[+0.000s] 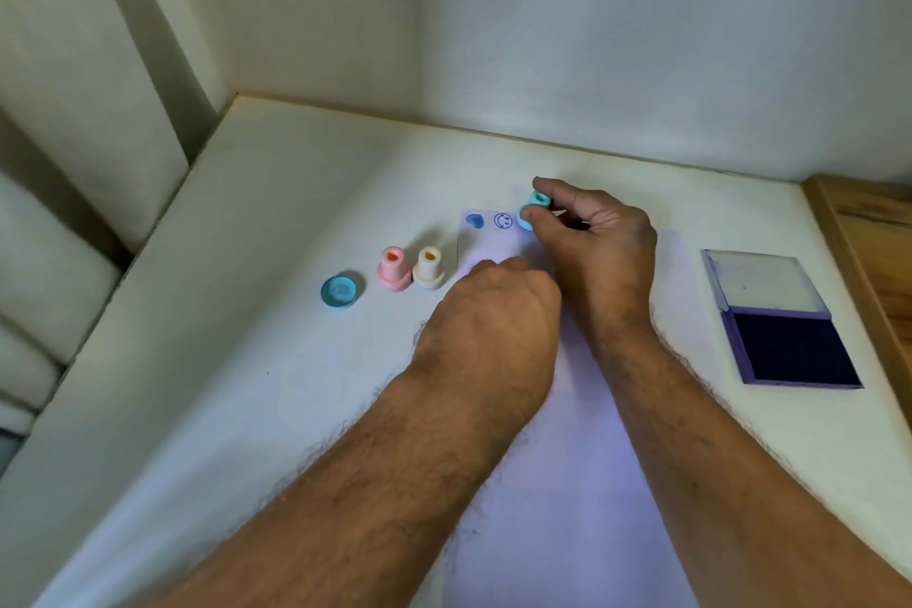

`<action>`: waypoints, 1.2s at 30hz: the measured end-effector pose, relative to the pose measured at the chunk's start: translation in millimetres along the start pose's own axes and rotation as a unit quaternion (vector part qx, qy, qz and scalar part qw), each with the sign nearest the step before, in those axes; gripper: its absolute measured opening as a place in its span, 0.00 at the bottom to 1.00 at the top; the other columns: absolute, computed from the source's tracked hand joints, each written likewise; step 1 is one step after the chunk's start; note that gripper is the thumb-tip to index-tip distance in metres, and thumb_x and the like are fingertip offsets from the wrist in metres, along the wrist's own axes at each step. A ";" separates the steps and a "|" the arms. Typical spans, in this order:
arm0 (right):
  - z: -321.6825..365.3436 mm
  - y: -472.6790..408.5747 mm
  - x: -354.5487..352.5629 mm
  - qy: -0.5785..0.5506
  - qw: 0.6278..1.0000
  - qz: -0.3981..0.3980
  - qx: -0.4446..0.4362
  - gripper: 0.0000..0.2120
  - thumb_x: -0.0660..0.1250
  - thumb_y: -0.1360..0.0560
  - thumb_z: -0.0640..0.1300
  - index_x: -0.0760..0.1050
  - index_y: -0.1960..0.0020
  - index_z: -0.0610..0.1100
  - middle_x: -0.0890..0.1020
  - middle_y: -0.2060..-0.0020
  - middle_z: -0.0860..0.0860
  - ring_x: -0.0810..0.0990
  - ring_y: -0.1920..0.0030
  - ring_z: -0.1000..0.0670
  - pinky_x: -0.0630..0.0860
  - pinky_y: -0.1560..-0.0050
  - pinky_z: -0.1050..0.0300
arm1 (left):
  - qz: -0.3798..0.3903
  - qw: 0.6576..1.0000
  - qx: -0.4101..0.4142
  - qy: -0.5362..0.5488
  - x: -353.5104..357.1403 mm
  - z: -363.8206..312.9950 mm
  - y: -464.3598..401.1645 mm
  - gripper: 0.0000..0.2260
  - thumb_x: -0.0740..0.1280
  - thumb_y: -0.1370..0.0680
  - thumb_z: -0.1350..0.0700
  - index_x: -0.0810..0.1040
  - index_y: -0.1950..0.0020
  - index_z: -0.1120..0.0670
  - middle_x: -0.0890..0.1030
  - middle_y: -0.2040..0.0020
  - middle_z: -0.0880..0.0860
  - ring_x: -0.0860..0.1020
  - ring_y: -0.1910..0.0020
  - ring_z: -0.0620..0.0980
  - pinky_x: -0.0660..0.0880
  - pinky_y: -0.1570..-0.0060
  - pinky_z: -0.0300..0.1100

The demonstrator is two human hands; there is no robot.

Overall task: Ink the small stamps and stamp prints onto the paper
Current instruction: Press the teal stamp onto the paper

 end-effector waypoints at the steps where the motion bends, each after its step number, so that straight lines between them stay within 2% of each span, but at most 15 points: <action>1: 0.2 0.1 0.4 0.006 1.000 0.001 -0.002 0.13 0.75 0.31 0.42 0.84 0.46 0.49 0.86 0.55 0.51 0.83 0.55 0.52 0.77 0.49 0.64 | 0.002 1.000 0.000 -0.001 0.1 0.0 -0.8 0.16 0.67 0.22 0.55 0.75 0.34 0.53 0.76 0.38 0.52 0.74 0.39 0.50 0.69 0.41 0.40; 9: 5.0 2.5 2.5 0.031 0.999 -0.023 -0.005 0.12 0.75 0.32 0.40 0.85 0.49 0.49 0.86 0.59 0.56 0.82 0.60 0.61 0.74 0.55 0.74 | 0.016 1.000 0.003 -0.002 2.4 1.6 -3.3 0.17 0.67 0.22 0.56 0.74 0.34 0.53 0.76 0.36 0.51 0.74 0.38 0.50 0.68 0.41 0.39; 13: 10.7 -2.1 3.6 0.070 0.997 -0.028 -0.016 0.11 0.74 0.34 0.39 0.85 0.53 0.48 0.86 0.62 0.54 0.82 0.61 0.60 0.72 0.57 0.77 | -0.020 1.000 0.007 0.009 -0.8 0.0 0.6 0.12 0.68 0.25 0.58 0.78 0.42 0.53 0.77 0.43 0.51 0.75 0.45 0.50 0.67 0.54 0.39; 17: 18.7 -15.0 0.4 0.124 0.992 0.018 0.001 0.09 0.75 0.35 0.39 0.85 0.54 0.46 0.84 0.65 0.54 0.81 0.64 0.60 0.69 0.61 0.80 | -0.022 1.000 0.010 0.020 -0.7 -0.1 3.0 0.14 0.68 0.25 0.58 0.77 0.39 0.53 0.77 0.42 0.51 0.74 0.44 0.51 0.69 0.50 0.39; 21: 24.1 -25.8 -3.2 0.165 0.983 0.075 0.000 0.10 0.78 0.37 0.40 0.85 0.56 0.47 0.82 0.66 0.56 0.82 0.62 0.56 0.70 0.63 0.79 | -0.038 0.999 0.015 -0.008 0.7 0.2 4.7 0.12 0.66 0.24 0.58 0.76 0.41 0.54 0.76 0.43 0.52 0.73 0.44 0.52 0.65 0.53 0.39; 23: 25.1 -30.5 -4.5 0.179 0.979 0.099 0.010 0.11 0.79 0.38 0.41 0.85 0.56 0.48 0.83 0.64 0.56 0.81 0.62 0.57 0.69 0.66 0.80 | -0.036 0.999 0.018 -0.023 0.7 -1.0 5.1 0.12 0.66 0.23 0.58 0.75 0.39 0.54 0.75 0.42 0.53 0.74 0.43 0.53 0.66 0.50 0.40; 27: 27.8 -36.4 -5.7 0.198 0.971 0.129 0.014 0.10 0.79 0.38 0.41 0.85 0.57 0.48 0.84 0.61 0.54 0.82 0.61 0.55 0.72 0.63 0.74 | -0.030 0.998 0.022 -0.045 0.8 -2.5 4.7 0.11 0.65 0.22 0.58 0.75 0.41 0.56 0.75 0.42 0.54 0.74 0.44 0.54 0.59 0.54 0.39; 29: 29.5 -37.9 -4.9 0.209 0.967 0.145 0.008 0.10 0.79 0.37 0.41 0.84 0.58 0.47 0.84 0.60 0.54 0.82 0.60 0.55 0.72 0.62 0.72 | -0.026 0.998 0.018 -0.046 0.5 -1.9 2.8 0.11 0.65 0.22 0.57 0.74 0.40 0.56 0.75 0.42 0.55 0.73 0.43 0.54 0.62 0.52 0.40; 32: 30.8 -38.8 -4.5 0.216 0.963 0.161 -0.001 0.09 0.79 0.37 0.40 0.84 0.58 0.47 0.84 0.62 0.55 0.82 0.61 0.54 0.71 0.62 0.71 | -0.011 0.999 0.015 -0.041 2.3 -0.8 1.5 0.14 0.66 0.22 0.56 0.74 0.37 0.57 0.74 0.40 0.55 0.72 0.41 0.53 0.67 0.45 0.41; 36: 31.4 -37.1 -5.4 0.220 0.962 0.163 -0.003 0.08 0.78 0.36 0.41 0.82 0.59 0.48 0.85 0.61 0.51 0.82 0.59 0.52 0.73 0.60 0.68 | -0.027 0.999 0.021 -0.041 2.2 -1.6 4.2 0.14 0.66 0.23 0.58 0.74 0.38 0.56 0.75 0.42 0.55 0.73 0.44 0.53 0.65 0.52 0.39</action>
Point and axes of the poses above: each hand's wrist, its own y-axis away from the middle knuckle, its own x-axis out of the palm, z = x × y, the point moved 4 cm from there along -y, towards the middle knuckle
